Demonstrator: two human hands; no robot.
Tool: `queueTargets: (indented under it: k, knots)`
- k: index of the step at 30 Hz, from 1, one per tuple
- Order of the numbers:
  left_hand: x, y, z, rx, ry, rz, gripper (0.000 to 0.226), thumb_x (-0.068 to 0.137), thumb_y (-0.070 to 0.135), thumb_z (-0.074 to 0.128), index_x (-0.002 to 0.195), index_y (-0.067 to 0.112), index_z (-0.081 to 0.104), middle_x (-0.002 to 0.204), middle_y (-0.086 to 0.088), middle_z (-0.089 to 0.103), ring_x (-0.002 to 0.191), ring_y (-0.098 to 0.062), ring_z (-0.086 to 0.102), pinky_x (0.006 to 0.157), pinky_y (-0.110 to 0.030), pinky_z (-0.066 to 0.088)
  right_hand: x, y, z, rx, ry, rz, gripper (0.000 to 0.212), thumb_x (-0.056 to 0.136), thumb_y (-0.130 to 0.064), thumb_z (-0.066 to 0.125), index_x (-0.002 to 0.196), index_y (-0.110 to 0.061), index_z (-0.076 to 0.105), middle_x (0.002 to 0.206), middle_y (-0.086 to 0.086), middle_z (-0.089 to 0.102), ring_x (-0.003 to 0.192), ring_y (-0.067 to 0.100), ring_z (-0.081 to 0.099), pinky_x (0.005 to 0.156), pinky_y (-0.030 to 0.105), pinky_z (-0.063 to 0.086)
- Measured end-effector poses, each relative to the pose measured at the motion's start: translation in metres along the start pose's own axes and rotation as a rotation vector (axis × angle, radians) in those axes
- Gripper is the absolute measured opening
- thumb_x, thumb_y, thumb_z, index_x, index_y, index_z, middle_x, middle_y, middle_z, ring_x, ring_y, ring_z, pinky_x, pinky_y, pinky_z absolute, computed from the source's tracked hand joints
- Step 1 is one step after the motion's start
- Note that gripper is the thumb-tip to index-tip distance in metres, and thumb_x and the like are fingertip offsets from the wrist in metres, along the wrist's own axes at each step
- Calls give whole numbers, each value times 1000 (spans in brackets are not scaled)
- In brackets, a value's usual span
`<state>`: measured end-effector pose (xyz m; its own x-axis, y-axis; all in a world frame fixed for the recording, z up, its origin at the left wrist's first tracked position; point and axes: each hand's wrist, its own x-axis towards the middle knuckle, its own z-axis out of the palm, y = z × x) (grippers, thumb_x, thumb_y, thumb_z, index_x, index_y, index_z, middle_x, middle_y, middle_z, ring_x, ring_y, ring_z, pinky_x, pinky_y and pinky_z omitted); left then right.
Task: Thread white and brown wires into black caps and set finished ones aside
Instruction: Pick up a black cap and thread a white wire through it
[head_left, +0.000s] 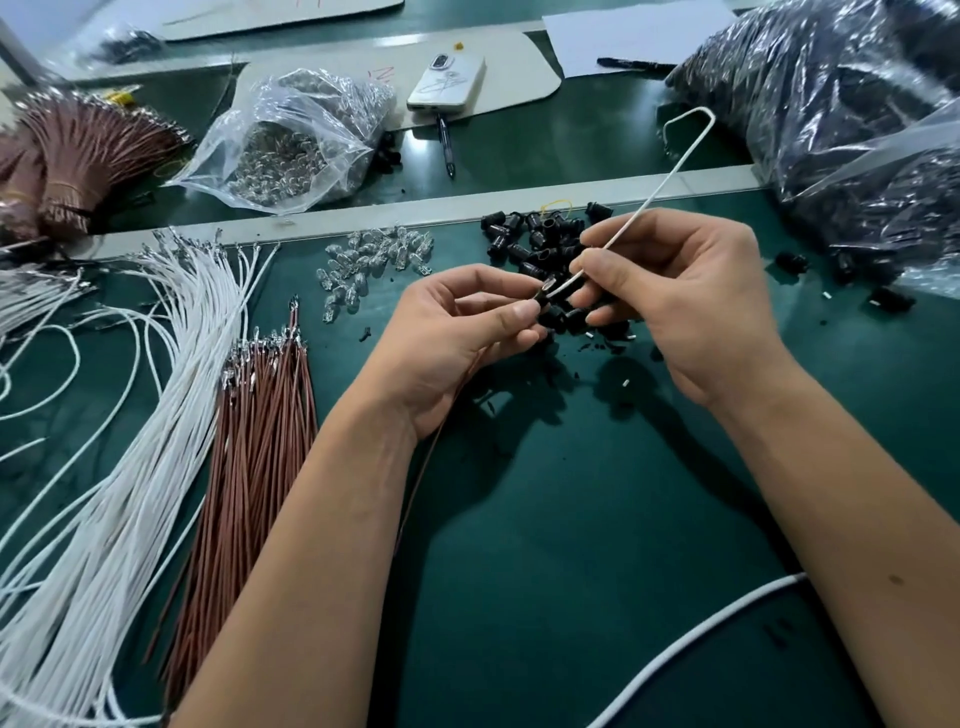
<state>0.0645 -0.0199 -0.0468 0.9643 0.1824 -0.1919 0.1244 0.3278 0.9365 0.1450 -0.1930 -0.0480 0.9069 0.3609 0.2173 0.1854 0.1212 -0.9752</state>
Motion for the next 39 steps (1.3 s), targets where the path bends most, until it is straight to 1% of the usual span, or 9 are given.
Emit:
queueTargets:
  k: [4, 9, 14, 18, 22, 27, 32, 37, 39]
  knots:
    - [0, -1, 2, 22, 11, 11, 13, 85, -10, 68, 94, -1, 70, 73, -9, 69, 63, -15, 69, 64, -17, 56, 1, 1, -3, -33, 8, 21, 9, 88, 2, 78, 92, -4, 74, 71, 8, 73, 58, 18, 70, 54, 24, 56]
    - [0, -3, 3, 76, 21, 44, 15, 85, -10, 70, 98, -3, 71, 73, -10, 71, 64, -16, 69, 66, -19, 57, 0, 2, -1, -52, 3, 19, 8, 87, 1, 79, 91, -4, 74, 68, 8, 73, 57, 19, 70, 54, 24, 57]
    - [1, -5, 3, 77, 50, 90, 14, 84, -8, 71, 95, 0, 72, 73, -10, 73, 65, -16, 71, 67, -19, 57, 1, 1, -3, -53, 22, 38, 10, 86, -1, 81, 89, -5, 72, 67, 6, 73, 54, 19, 69, 53, 25, 56]
    - [1, -6, 3, 109, 42, 114, 16, 81, -7, 75, 94, 2, 74, 79, -15, 74, 71, -20, 73, 74, -25, 59, 2, 1, -4, -61, 30, 44, 10, 86, -1, 81, 89, -4, 72, 65, 5, 72, 51, 17, 67, 51, 25, 55]
    - [2, -7, 0, 148, 50, 133, 17, 80, -7, 76, 94, 2, 75, 80, -16, 75, 71, -19, 72, 74, -25, 59, 0, 2, -1, -28, 29, 64, 10, 86, -2, 81, 87, -5, 71, 65, 5, 71, 52, 17, 66, 51, 24, 54]
    - [2, -8, 1, 166, 25, 161, 18, 80, -5, 77, 94, 5, 75, 83, -17, 75, 73, -21, 71, 79, -27, 59, 1, 0, -3, -1, 50, 95, 10, 86, -3, 81, 86, -7, 72, 69, 6, 73, 51, 15, 65, 50, 22, 53]
    - [3, -9, 0, 116, 41, 157, 18, 79, -6, 77, 94, 5, 75, 80, -16, 75, 71, -19, 71, 73, -25, 58, 0, -1, 0, 104, 37, 155, 10, 87, -3, 78, 84, -8, 70, 71, 7, 73, 52, 12, 62, 50, 19, 51]
    - [3, -8, 2, 113, 25, 169, 19, 78, -6, 77, 92, 6, 75, 80, -15, 75, 73, -21, 71, 81, -29, 59, 0, -2, -2, 93, 39, 176, 11, 86, -4, 79, 82, -9, 70, 70, 6, 73, 51, 11, 61, 49, 18, 50]
    - [3, -8, 2, 121, 29, 172, 19, 78, -6, 78, 92, 7, 75, 81, -15, 75, 75, -22, 71, 83, -32, 58, 0, -3, -2, 136, 25, 192, 11, 81, -10, 81, 80, -10, 70, 71, 6, 73, 51, 11, 61, 49, 17, 49]
